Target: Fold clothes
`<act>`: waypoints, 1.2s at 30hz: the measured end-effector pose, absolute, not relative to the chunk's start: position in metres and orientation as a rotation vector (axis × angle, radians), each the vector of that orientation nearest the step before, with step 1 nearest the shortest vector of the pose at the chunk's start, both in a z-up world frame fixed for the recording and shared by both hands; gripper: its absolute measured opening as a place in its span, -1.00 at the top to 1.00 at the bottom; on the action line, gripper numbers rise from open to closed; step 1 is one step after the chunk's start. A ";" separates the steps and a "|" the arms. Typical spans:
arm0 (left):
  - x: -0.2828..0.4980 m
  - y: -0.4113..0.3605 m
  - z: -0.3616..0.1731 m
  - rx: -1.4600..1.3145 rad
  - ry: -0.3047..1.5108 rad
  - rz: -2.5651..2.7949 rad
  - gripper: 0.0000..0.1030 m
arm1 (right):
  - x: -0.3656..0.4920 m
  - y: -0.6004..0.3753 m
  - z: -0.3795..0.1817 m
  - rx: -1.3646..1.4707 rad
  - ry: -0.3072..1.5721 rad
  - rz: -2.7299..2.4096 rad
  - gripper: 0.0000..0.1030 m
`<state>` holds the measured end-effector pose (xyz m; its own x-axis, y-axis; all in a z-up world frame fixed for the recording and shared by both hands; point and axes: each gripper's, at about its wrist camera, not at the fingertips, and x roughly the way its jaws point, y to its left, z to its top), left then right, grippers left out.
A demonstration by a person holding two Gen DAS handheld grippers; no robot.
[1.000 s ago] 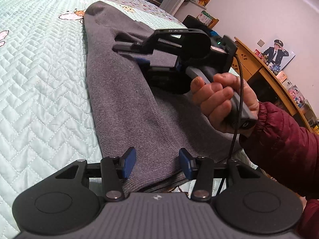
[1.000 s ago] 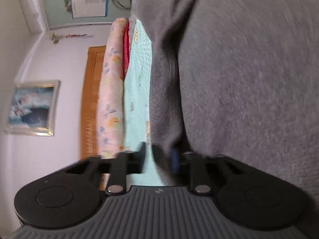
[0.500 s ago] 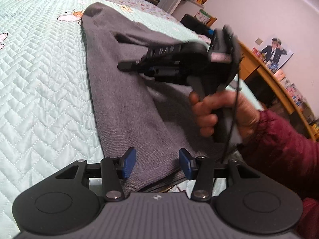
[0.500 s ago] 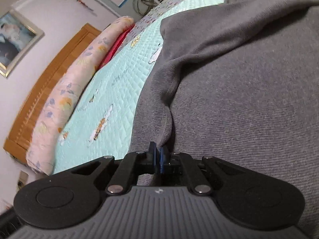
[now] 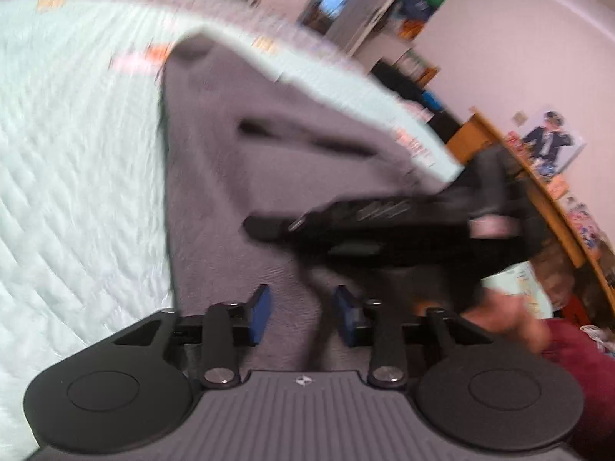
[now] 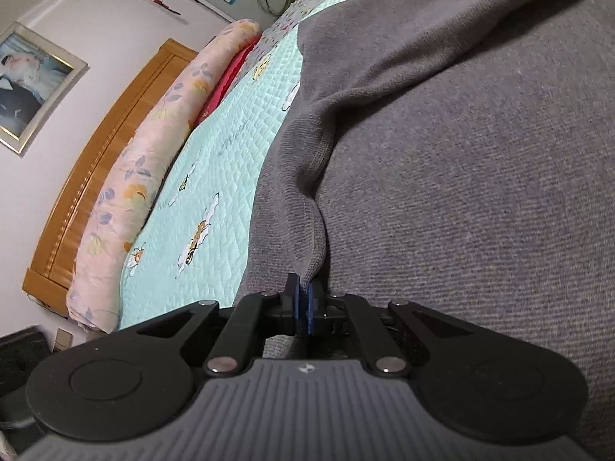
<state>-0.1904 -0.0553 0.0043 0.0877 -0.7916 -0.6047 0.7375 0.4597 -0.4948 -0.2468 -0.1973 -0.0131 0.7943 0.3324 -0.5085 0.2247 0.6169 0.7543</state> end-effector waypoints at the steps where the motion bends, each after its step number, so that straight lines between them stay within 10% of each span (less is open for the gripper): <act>1: -0.189 -0.055 -0.001 -0.074 0.952 -1.136 0.46 | -0.247 -0.198 -0.013 0.925 0.680 0.067 0.98; 19: -0.187 -0.041 -0.006 -0.137 0.952 -1.203 0.47 | -0.182 -0.261 -0.028 1.282 0.493 -0.035 0.35; 21: -0.185 -0.042 -0.006 -0.144 0.957 -1.208 0.47 | -0.175 -0.258 -0.027 1.252 0.502 -0.031 0.37; 24: -0.183 -0.041 -0.006 -0.155 0.972 -1.210 0.47 | -0.172 -0.260 -0.017 1.148 0.523 -0.058 0.92; 30: -0.185 -0.042 -0.003 -0.137 0.976 -1.205 0.47 | -0.160 -0.235 0.011 0.686 0.568 -0.198 0.94; 36: -0.181 -0.042 -0.005 -0.152 0.986 -1.207 0.47 | -0.164 -0.249 0.000 0.841 0.559 -0.154 0.94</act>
